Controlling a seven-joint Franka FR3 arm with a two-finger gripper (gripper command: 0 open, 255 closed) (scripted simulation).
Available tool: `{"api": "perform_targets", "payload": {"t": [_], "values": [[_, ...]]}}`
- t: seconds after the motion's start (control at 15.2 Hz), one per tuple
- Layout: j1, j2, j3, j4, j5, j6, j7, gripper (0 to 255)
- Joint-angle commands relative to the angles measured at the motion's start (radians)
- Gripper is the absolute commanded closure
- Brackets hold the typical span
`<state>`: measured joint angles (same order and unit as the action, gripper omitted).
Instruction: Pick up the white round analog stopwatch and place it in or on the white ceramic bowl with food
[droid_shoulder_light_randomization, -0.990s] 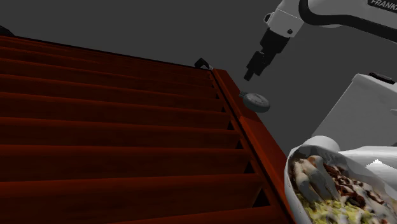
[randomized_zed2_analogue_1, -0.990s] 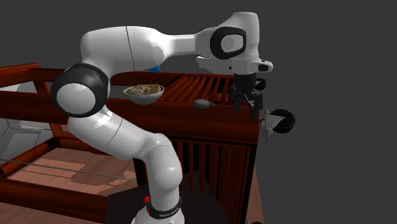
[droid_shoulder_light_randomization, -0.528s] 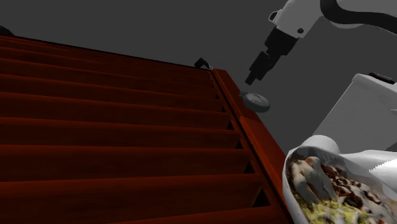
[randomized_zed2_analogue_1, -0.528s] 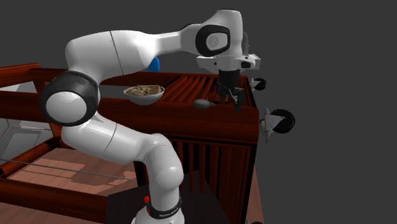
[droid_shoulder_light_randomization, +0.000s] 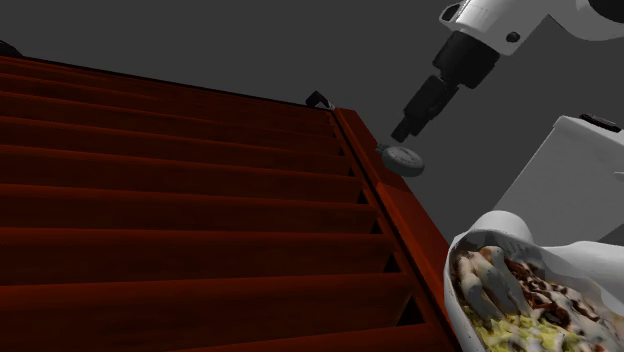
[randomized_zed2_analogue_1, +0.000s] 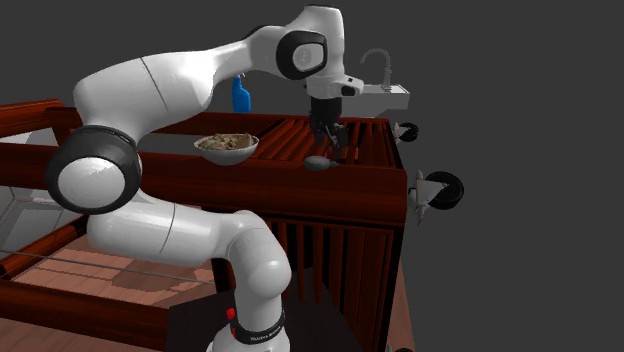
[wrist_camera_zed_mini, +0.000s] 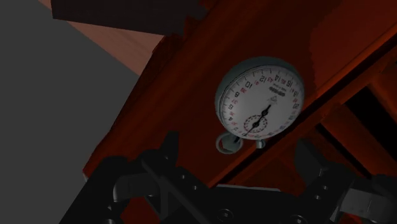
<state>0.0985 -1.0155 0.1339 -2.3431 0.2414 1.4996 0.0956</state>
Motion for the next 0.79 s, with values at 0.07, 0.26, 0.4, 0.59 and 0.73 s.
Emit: {"api": "perform_targets", "payload": {"t": [0.07, 0.26, 0.4, 0.59, 0.73], "values": [[0.013, -0.024, 0.021, -0.014, 0.037, 0.002, 0.026, 0], [0.015, -0.037, 0.031, -0.06, 0.045, 0.036, 0.024, 0], [0.016, -0.045, 0.039, -0.091, 0.051, 0.059, 0.022, 0], [0.017, -0.05, 0.044, -0.114, 0.056, 0.077, 0.021, 0], [0.017, -0.05, 0.044, -0.114, 0.056, 0.077, 0.021, 0]]}}
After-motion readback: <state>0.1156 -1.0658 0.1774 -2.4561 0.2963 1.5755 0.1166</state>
